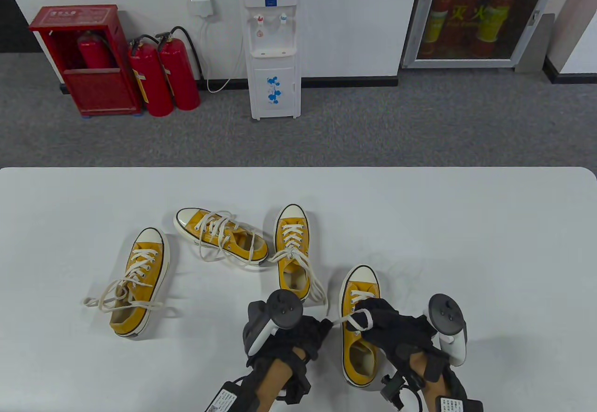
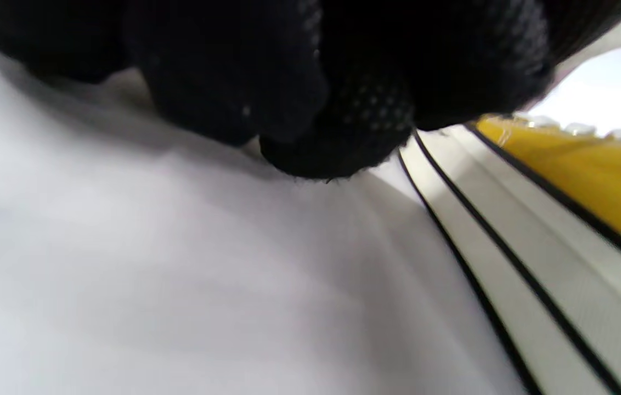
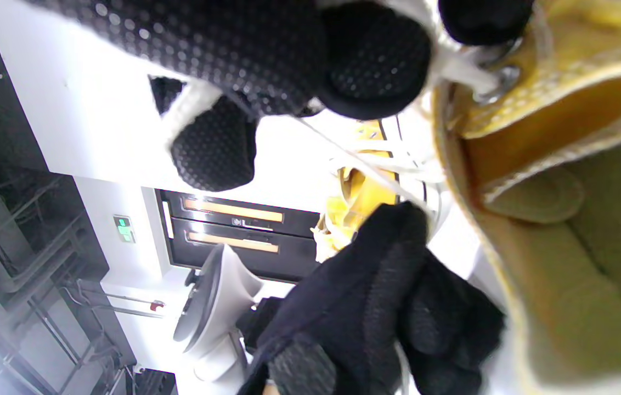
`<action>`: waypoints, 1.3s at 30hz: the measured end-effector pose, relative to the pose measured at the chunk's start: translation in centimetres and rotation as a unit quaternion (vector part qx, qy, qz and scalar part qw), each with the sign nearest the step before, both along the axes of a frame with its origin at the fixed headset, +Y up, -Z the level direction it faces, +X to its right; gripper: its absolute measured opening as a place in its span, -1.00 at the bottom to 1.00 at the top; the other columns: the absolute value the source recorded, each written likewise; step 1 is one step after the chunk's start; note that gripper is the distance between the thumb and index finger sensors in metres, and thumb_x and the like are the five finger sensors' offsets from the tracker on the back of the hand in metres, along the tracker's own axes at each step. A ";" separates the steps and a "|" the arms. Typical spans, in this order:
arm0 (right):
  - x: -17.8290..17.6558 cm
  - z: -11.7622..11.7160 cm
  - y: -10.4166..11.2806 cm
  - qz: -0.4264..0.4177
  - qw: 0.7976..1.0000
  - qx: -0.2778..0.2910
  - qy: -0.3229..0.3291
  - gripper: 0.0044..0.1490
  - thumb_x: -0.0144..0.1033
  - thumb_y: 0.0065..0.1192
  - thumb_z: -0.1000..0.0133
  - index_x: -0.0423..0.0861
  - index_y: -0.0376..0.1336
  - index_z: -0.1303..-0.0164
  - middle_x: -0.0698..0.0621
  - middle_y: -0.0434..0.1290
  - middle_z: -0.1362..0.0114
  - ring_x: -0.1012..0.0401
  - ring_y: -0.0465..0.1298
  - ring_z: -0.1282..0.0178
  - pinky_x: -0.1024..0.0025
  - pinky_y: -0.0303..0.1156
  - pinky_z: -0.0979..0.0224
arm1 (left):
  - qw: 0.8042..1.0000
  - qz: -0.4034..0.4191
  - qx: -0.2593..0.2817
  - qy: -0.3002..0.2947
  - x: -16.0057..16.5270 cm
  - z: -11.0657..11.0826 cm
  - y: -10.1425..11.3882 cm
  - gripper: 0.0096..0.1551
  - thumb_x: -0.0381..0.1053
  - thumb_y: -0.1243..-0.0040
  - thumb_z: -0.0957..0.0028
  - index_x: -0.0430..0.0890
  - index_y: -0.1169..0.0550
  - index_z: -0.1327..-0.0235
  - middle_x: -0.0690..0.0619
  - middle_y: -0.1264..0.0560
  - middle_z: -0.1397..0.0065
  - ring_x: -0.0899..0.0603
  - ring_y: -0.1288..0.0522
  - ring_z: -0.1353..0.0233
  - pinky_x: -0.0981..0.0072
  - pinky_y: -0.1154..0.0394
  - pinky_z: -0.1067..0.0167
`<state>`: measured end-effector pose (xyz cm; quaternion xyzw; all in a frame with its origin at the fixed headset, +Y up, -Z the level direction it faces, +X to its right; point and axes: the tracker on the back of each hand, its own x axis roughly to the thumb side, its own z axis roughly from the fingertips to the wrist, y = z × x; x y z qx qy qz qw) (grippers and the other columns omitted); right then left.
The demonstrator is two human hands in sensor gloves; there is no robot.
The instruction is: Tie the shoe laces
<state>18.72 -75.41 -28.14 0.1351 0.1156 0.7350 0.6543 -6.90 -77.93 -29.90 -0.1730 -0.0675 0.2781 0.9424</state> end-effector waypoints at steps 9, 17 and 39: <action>0.5 0.0 0.0 -0.025 1.000 0.002 -0.012 -0.45 -0.51 0.35 0.04 0.03 0.53 -0.16 0.07 0.33 -0.57 0.14 0.51 -0.09 -0.28 0.14 -0.44 | 0.998 -0.043 0.035 -0.027 1.0 0.9 0.6 -0.55 0.43 -0.14 -0.01 0.14 -0.79 0.67 0.04 -0.82 0.25 -0.08 -0.70 0.48 -0.01 -0.65 0.30; 0.2 0.2 0.6 0.009 0.999 0.037 -0.022 -0.40 -0.52 0.35 0.04 -0.05 0.44 -0.27 -0.01 0.33 -0.51 0.12 0.51 -0.09 -0.25 0.17 -0.43 | 0.998 -0.043 0.044 -0.033 1.2 1.1 0.6 -0.55 0.43 -0.14 0.00 0.14 -0.79 0.66 0.03 -0.82 0.25 -0.08 -0.71 0.47 -0.01 -0.65 0.30; 1.7 0.8 1.8 0.121 0.980 0.069 -0.139 -0.50 -0.36 0.46 0.03 -0.02 0.52 -0.15 0.01 0.58 -0.23 0.04 0.49 -0.19 -0.29 0.04 -0.48 | 0.998 -0.010 0.063 -0.020 0.3 1.2 0.9 -0.50 0.47 -0.13 0.03 0.13 -0.81 0.51 0.01 -0.81 0.15 -0.09 -0.72 0.41 -0.02 -0.65 0.26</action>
